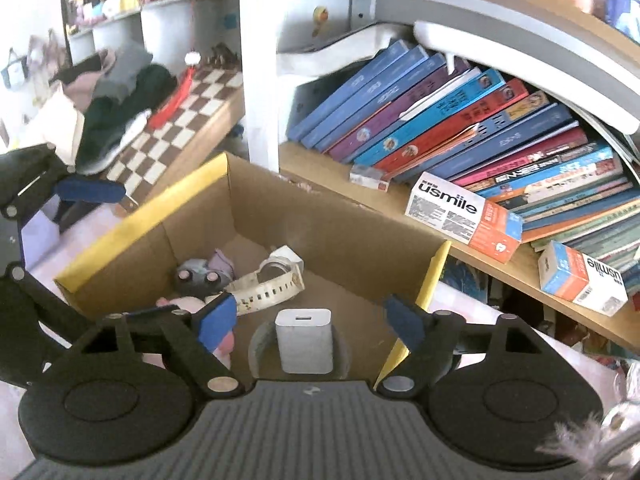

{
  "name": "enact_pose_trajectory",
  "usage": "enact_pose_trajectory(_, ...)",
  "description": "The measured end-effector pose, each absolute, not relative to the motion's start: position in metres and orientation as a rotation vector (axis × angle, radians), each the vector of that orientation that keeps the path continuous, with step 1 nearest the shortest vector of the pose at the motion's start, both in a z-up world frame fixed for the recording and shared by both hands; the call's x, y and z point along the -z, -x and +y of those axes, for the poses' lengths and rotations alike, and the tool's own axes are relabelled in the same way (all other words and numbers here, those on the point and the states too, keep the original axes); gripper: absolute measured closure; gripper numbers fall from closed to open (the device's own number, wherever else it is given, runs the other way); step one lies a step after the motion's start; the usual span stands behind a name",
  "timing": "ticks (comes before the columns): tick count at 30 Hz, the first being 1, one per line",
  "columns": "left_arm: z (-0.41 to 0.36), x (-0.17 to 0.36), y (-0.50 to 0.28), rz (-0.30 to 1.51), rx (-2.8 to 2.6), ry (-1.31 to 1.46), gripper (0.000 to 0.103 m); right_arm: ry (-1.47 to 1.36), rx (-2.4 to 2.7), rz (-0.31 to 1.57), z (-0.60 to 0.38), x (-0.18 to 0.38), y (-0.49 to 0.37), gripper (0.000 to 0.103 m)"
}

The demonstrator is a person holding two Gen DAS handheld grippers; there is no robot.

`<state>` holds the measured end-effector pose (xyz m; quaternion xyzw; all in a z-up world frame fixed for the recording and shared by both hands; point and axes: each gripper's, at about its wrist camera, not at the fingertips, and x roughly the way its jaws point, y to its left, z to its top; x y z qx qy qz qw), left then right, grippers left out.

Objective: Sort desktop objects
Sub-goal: 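Open the left gripper to drop the car while the right gripper drops the charger into the box, then move both grippers back from the box toward the white cube and pink eraser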

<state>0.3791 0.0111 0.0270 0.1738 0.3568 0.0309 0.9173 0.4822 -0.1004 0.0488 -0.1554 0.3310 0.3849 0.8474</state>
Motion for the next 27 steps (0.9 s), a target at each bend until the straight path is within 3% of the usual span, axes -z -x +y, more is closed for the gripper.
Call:
enact_pose_trajectory(6, 0.02, -0.021, -0.38, 0.859, -0.055, -0.305, 0.0, 0.304, -0.803, 0.697, -0.109, -0.056, -0.47, 0.019)
enact_pose_trajectory(27, 0.055, -0.053, -0.355, 0.7, -0.129, -0.063, 0.0, 0.224, -0.706, 0.71, -0.143, -0.062, -0.423, 0.018)
